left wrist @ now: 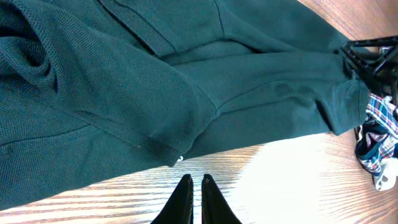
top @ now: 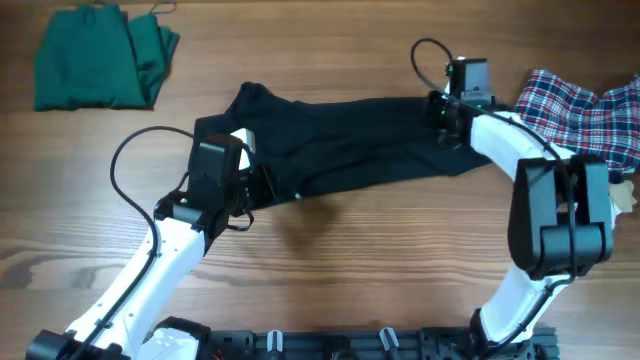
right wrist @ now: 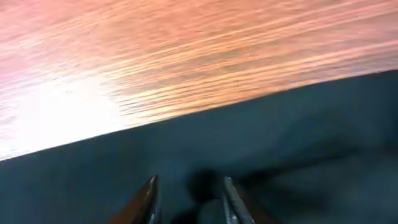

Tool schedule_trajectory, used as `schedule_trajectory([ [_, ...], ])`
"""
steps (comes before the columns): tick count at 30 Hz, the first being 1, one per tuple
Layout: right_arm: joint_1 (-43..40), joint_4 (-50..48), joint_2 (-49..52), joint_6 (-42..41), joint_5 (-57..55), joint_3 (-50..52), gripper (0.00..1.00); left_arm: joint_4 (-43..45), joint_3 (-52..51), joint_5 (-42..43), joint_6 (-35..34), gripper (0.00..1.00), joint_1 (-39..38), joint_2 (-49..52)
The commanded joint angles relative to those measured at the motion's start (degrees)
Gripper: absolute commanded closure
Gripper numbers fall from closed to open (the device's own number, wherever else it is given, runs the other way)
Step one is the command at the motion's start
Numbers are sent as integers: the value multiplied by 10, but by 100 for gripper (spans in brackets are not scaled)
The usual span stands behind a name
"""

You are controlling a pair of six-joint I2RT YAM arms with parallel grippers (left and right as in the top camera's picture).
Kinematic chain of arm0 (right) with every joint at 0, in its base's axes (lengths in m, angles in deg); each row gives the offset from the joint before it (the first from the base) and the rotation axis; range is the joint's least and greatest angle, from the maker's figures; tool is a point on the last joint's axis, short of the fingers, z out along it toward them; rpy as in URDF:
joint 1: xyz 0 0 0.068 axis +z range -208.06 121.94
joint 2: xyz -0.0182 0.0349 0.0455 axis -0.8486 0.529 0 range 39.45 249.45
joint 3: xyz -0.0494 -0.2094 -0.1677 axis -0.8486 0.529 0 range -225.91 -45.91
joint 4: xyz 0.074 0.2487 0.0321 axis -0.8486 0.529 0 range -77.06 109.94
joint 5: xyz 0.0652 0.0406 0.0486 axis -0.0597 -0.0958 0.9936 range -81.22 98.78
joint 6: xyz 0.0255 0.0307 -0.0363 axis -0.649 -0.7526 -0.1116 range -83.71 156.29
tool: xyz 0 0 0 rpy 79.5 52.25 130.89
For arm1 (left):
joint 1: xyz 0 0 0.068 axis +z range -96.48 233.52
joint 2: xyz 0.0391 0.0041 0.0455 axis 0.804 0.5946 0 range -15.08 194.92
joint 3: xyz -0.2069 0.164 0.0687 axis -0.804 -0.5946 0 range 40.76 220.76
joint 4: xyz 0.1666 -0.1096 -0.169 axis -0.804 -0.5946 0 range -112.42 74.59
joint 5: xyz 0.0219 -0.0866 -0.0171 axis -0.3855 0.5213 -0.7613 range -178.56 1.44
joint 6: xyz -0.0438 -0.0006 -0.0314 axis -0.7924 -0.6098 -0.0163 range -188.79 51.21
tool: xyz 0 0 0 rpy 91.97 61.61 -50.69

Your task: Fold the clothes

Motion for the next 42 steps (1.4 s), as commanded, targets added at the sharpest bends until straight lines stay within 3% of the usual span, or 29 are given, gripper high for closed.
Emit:
schedule_trajectory([
  [1, -13, 26, 8, 1, -72, -26, 64, 0, 9, 9, 11, 93, 4, -6],
  [8, -25, 108, -11, 3, -207, -31, 58, 0, 9, 9, 11, 89, 4, -6],
  [9, -25, 120, -21, 2, -205, -33, 54, 0, 9, 9, 11, 84, 4, -6],
  [11, -25, 143, -49, -3, -197, -38, 27, 0, 9, 9, 12, 76, 4, -6],
  [15, -26, 169, -122, -1, -152, -38, 2, 0, 9, 9, 14, 66, 4, -6],
  [21, -46, 244, -201, 12, -52, -38, 0, 0, 9, -4, 16, 51, 5, -6],
  [26, -68, 319, -187, 8, -41, -28, 0, 7, 9, -9, 16, 40, 5, -6],
  [30, -85, 306, -149, 31, -41, -20, 0, 11, 9, -8, 16, 35, 5, -6],
  [34, -94, 244, -87, 156, 12, -20, 0, 11, 9, -9, 16, 32, 5, -6],
  [42, -94, 186, -10, 179, 1, -20, 0, 11, 9, -9, 16, 28, 5, -6],
])
